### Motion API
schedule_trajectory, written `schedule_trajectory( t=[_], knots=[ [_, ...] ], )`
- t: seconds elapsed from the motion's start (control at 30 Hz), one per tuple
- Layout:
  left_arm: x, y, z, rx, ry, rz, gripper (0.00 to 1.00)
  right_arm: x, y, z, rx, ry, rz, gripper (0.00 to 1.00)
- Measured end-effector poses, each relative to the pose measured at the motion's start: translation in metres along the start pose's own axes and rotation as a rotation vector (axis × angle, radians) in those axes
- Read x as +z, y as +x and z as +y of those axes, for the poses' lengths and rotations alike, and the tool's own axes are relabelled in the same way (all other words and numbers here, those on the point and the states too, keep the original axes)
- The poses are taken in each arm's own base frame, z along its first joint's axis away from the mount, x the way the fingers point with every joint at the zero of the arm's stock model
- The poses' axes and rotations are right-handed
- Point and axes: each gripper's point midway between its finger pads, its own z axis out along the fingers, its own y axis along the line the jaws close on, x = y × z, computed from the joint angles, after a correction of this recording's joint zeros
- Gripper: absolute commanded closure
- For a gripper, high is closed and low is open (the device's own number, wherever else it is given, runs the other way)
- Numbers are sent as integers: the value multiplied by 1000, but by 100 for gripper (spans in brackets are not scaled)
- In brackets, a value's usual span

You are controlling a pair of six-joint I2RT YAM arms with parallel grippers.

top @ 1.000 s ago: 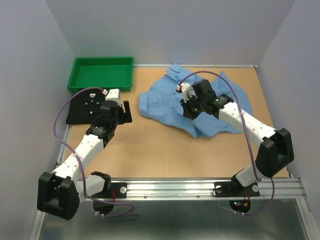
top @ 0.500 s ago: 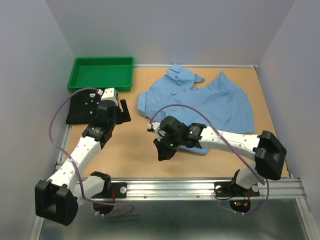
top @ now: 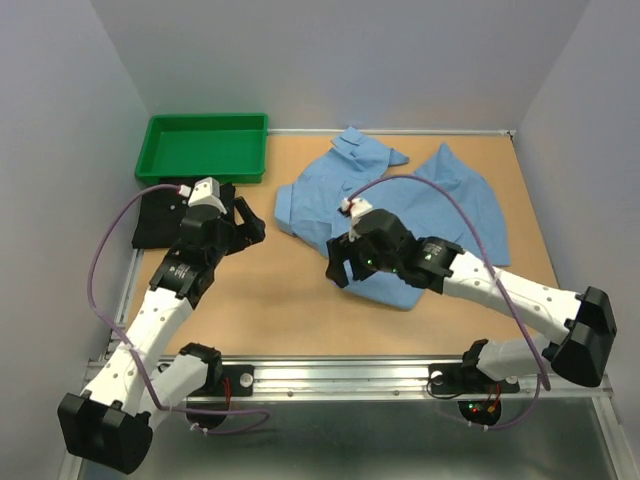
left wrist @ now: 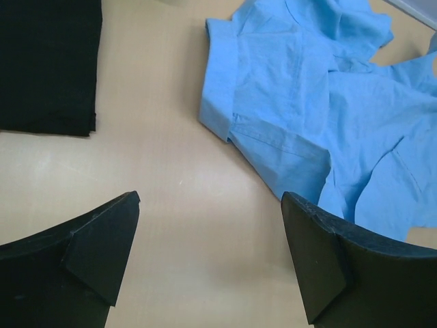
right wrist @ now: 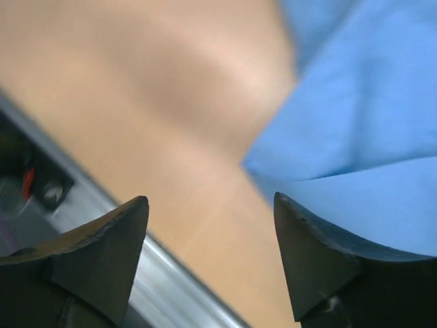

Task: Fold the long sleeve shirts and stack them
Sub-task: Flatten the shirt out

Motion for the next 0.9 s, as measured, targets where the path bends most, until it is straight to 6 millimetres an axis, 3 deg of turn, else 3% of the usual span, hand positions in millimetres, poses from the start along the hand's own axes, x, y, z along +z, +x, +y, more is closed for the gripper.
schedule_trajectory(
  t=[0.1,0.2,0.33,0.47,0.6,0.77,0.9],
  knots=[
    [9,10,1,-6,-9,48,3,-6,-31,-45,57,152,-93,13],
    [18,23,4,-2,-23,101,4,12,-35,-63,65,230,-73,12],
    [25,31,7,14,-36,137,4,56,-17,-90,68,317,37,12],
    [28,35,10,34,-43,152,4,87,5,-107,53,367,129,16],
    [29,36,11,55,-44,156,4,103,11,-115,41,395,163,19],
    [30,36,11,77,-36,157,4,105,13,-117,17,438,157,18],
    [32,34,9,90,-25,150,4,104,15,-103,-46,501,136,18]
  ],
)
